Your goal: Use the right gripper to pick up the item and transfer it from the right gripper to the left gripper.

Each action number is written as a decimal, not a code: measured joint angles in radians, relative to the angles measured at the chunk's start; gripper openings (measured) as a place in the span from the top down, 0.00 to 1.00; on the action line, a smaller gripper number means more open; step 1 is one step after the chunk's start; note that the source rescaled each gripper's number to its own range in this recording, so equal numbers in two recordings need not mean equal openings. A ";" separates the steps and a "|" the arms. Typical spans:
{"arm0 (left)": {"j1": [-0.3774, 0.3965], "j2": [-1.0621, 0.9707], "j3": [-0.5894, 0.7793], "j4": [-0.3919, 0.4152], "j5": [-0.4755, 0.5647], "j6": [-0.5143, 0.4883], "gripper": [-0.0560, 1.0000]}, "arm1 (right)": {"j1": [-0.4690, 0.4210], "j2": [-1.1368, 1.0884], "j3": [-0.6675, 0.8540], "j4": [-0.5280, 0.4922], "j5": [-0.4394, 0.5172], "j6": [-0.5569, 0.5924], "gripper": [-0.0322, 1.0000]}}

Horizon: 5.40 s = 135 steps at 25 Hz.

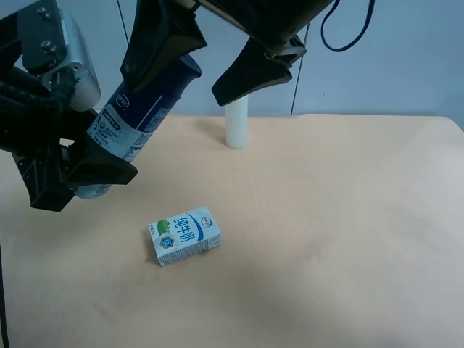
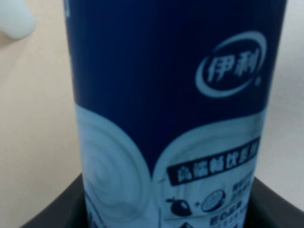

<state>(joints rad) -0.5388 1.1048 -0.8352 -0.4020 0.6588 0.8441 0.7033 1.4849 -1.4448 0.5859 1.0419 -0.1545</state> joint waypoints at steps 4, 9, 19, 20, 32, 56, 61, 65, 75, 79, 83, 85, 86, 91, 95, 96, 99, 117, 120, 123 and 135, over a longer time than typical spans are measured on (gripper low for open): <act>0.000 0.000 0.000 0.000 0.000 0.000 0.95 | 0.000 -0.072 0.000 -0.039 0.059 0.019 0.01; 0.000 0.000 0.000 0.000 0.000 0.000 0.95 | 0.000 -0.179 0.000 -0.099 0.156 0.036 0.01; 0.000 0.000 0.000 0.000 0.000 0.000 0.95 | 0.000 -0.425 0.010 -0.393 0.168 0.066 0.01; 0.000 0.000 0.000 0.000 0.000 0.000 0.95 | 0.000 -0.460 0.029 -0.420 0.169 0.071 0.01; 0.000 0.000 0.000 0.000 0.000 -0.001 0.95 | 0.000 -0.883 0.578 -0.518 0.177 0.130 0.01; 0.000 0.000 0.000 0.000 0.000 -0.004 0.95 | 0.000 -1.251 0.942 -0.586 0.033 0.143 0.00; 0.000 0.000 0.000 0.000 0.001 -0.007 0.95 | 0.000 -1.251 0.942 -0.586 0.033 0.143 0.00; 0.000 0.000 0.000 0.000 0.009 -0.010 0.95 | -0.023 -1.260 0.942 -0.586 0.033 0.143 0.00; 0.000 0.000 0.000 0.000 0.010 -0.011 0.95 | -0.464 -1.444 0.942 -0.586 0.030 0.143 0.00; 0.000 0.000 0.000 0.000 0.010 -0.011 0.95 | -0.569 -1.488 0.942 -0.586 0.030 0.143 0.00; 0.000 0.000 0.000 0.000 0.011 -0.011 0.95 | -0.611 -1.488 0.942 -0.586 0.030 0.143 0.00; 0.000 0.000 0.000 0.000 0.011 -0.012 0.95 | -0.613 -1.488 0.942 -0.586 0.030 0.143 0.00; 0.000 0.000 0.000 0.000 0.011 -0.018 0.95 | -0.613 -1.488 0.942 -0.586 0.030 0.143 0.00; 0.000 0.000 -0.002 0.008 0.012 -0.105 0.95 | -0.613 -1.488 0.942 -0.586 0.030 0.143 0.00; 0.000 0.001 -0.078 0.105 0.105 -0.254 0.95 | -0.613 -1.488 0.942 -0.586 0.030 0.143 0.00; 0.000 0.001 -0.108 0.145 0.134 -0.302 0.95 | -0.613 -1.488 0.942 -0.586 0.030 0.143 0.00; 0.000 0.008 -0.187 0.272 0.226 -0.435 0.95 | -0.613 -1.488 0.942 -0.586 0.030 0.143 0.00; 0.398 0.304 -0.256 0.402 0.320 -0.640 0.95 | -0.613 -1.488 0.942 -0.586 0.030 0.143 0.00; 0.483 0.347 -0.256 0.380 0.285 -0.640 0.95 | -0.613 -1.488 0.942 -0.586 0.030 0.143 0.00; 0.537 0.390 -0.256 0.372 0.268 -0.640 0.95 | -0.613 -1.488 0.942 -0.586 0.030 0.143 0.00; 0.593 0.491 -0.091 0.321 0.046 -0.641 0.95 | -0.613 -1.488 0.942 -0.586 0.030 0.143 0.00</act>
<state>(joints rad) 0.0542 1.5963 -0.9260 -0.0808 0.7046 0.2031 0.0906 -0.0027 -0.5031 0.0000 1.0720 -0.0115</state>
